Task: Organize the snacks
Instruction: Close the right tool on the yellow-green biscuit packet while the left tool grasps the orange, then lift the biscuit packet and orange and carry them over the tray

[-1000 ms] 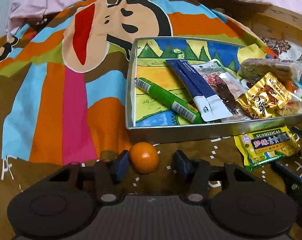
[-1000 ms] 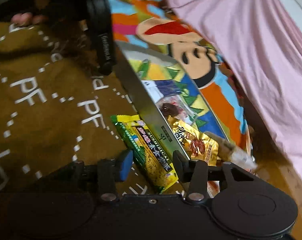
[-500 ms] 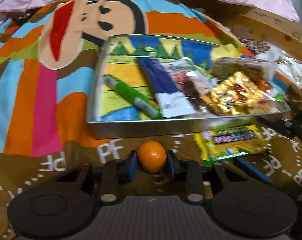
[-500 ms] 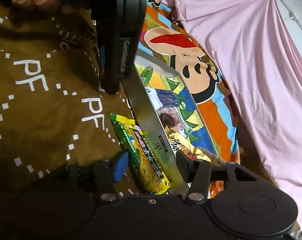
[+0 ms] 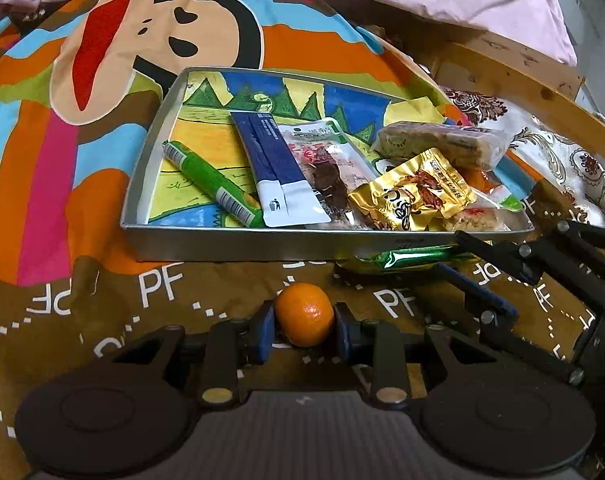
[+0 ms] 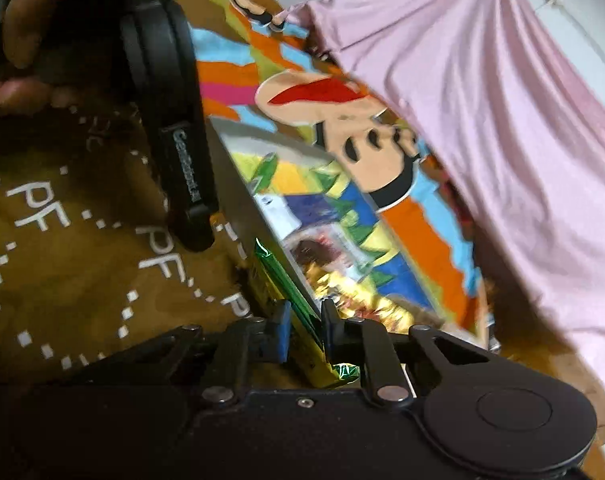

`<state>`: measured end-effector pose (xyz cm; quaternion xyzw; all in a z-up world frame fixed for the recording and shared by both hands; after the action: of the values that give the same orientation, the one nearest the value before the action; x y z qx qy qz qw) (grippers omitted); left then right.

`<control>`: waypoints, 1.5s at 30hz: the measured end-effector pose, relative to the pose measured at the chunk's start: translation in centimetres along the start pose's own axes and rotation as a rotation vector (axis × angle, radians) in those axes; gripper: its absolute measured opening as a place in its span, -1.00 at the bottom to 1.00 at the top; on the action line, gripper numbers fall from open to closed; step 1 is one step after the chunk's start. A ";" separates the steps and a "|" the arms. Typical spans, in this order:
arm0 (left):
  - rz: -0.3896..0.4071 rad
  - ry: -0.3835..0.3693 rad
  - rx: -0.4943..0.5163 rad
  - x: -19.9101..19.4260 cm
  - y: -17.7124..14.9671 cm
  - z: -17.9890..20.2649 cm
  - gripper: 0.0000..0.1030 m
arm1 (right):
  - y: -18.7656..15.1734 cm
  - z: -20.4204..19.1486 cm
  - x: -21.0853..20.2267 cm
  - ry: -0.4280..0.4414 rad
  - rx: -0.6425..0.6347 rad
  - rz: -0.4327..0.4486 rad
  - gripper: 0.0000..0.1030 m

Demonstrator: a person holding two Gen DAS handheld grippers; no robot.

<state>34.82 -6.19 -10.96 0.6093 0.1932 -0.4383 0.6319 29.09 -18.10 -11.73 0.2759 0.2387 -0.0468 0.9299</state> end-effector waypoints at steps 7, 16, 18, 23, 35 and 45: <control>0.000 0.009 0.002 0.2 0.1 0.2 -0.34 | -0.4 -2.1 1.1 0.004 -0.135 -0.013 -0.23; -0.001 0.041 0.005 0.1 0.2 0.7 -0.34 | -0.1 -2.0 2.6 -0.057 -0.171 -0.020 -0.22; -0.003 0.043 0.005 0.1 0.2 0.7 -0.34 | -0.1 -1.9 2.7 -0.051 -0.167 -0.020 -0.43; 0.003 0.065 -0.005 -0.2 0.3 0.7 -0.35 | -0.4 -2.4 2.6 -0.037 -0.153 -0.014 -0.59; 0.201 0.130 -0.083 -5.2 3.4 -0.2 -0.35 | 2.3 0.8 -0.6 -0.091 -0.079 0.104 -0.76; 0.163 0.202 -0.175 -0.2 8.7 -2.0 -0.34 | 3.1 3.4 4.7 -0.173 0.043 0.066 -0.74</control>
<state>42.14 -5.40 -6.01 0.6066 0.2431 -0.3032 0.6935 35.36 -17.06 -9.90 0.2982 0.1473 -0.0451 0.9420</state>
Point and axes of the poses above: each gripper's, at about its wrist camera, not at the fingertips, and x roughly the way its jaws point, z to its right, y to its top, the point moved 4 cm from there along x, roughly the way its jaws point, and after that the axes turned 10 degrees about -z, right-handed, at the moved point
